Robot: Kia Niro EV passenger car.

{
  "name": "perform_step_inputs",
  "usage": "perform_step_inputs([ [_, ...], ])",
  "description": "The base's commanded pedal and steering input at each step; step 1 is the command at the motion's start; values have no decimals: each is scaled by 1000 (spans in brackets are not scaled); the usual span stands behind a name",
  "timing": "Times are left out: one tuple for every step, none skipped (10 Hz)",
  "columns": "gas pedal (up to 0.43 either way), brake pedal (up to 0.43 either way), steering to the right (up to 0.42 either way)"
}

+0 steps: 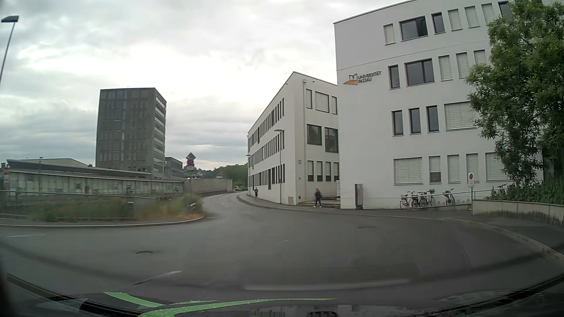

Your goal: Follow the waypoints while adhering to traffic rules and regulations

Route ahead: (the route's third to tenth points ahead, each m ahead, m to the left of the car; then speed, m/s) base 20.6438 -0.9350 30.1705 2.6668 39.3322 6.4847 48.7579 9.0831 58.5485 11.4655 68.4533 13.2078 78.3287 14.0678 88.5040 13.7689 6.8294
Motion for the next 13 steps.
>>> perform_step_inputs([
  [138, 0, 250],
  [138, 0, 234],
  [138, 0, 209],
  [138, 0, 172],
  [138, 0, 137],
  [138, 0, 96],
  [138, 0, 51],
  [150, 0, 17],
  [150, 0, -18],
  [150, 0, -52],
  [150, 0, -77],
  [150, 0, -104],
  [150, 0, -123],
])
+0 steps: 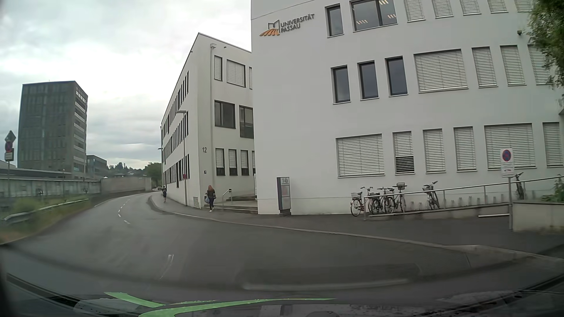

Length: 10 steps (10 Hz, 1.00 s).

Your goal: Follow the waypoints while adhering to traffic rules and regulations

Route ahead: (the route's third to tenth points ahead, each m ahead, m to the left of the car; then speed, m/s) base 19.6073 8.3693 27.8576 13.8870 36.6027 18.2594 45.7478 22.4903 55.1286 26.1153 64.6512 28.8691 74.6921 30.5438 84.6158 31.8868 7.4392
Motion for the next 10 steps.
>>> perform_step_inputs([
  [150, 0, -142],
  [150, 0, -160],
  [150, 0, -174],
  [150, 0, -182],
  [150, 0, -190],
  [150, 0, -197],
  [150, 0, -202],
  [150, 0, -206],
  [150, 0, -206],
  [150, 0, -206],
])
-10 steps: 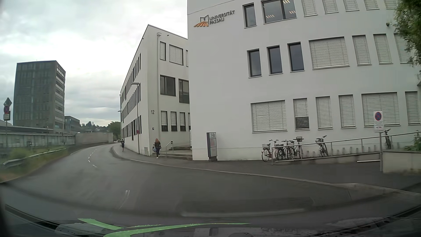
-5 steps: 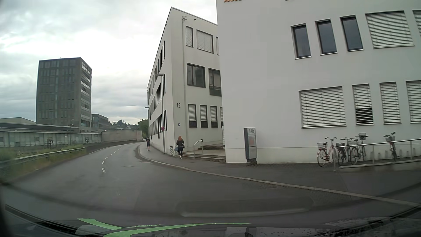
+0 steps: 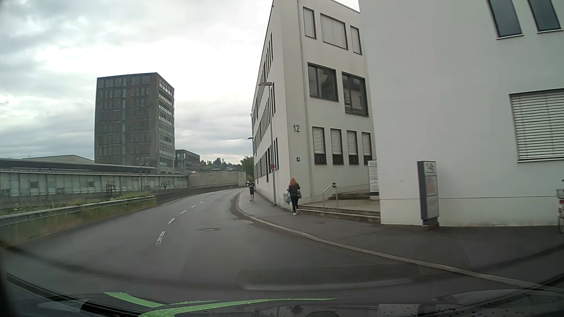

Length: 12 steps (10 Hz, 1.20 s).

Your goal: Follow the waypoints while adhering to traffic rules and regulations

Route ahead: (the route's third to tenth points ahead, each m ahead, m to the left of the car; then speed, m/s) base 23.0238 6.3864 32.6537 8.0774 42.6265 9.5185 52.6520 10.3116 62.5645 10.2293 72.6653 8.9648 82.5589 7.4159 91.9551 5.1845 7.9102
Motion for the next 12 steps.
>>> perform_step_inputs([
  [150, 0, -207],
  [150, 0, -206],
  [150, 0, -202],
  [150, 0, -185],
  [150, 0, -165],
  [157, 0, -139],
  [157, 0, -109],
  [157, 0, -86],
  [157, 0, -64],
  [157, 0, -43],
  [157, 0, -28],
  [157, 0, -13],
])
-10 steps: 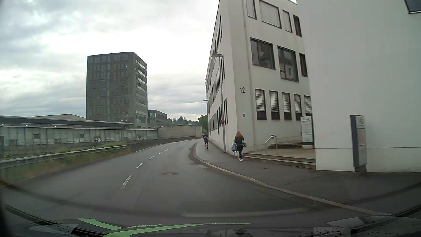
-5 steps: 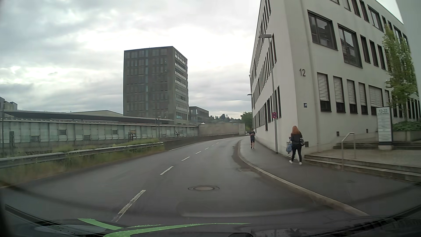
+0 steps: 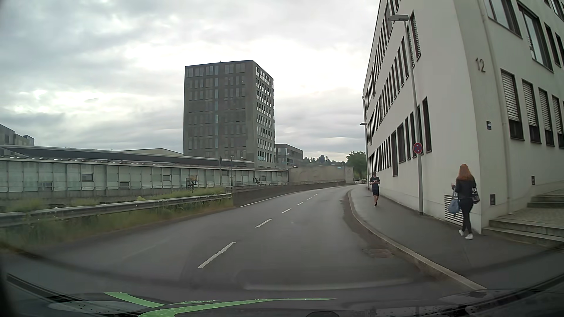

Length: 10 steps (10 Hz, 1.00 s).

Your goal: Follow the waypoints while adhering to traffic rules and regulations

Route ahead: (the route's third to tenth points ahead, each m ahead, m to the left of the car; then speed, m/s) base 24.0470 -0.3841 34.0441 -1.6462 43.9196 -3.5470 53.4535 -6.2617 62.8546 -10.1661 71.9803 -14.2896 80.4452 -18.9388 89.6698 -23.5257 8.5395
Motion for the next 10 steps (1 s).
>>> perform_step_inputs([
  [150, 0, 6],
  [138, 0, 20],
  [138, 0, 26],
  [138, 0, 31],
  [138, 0, 33],
  [138, 0, 34],
  [138, 0, 33],
  [138, 0, 32],
  [138, 0, 32],
  [138, 0, 32],
])
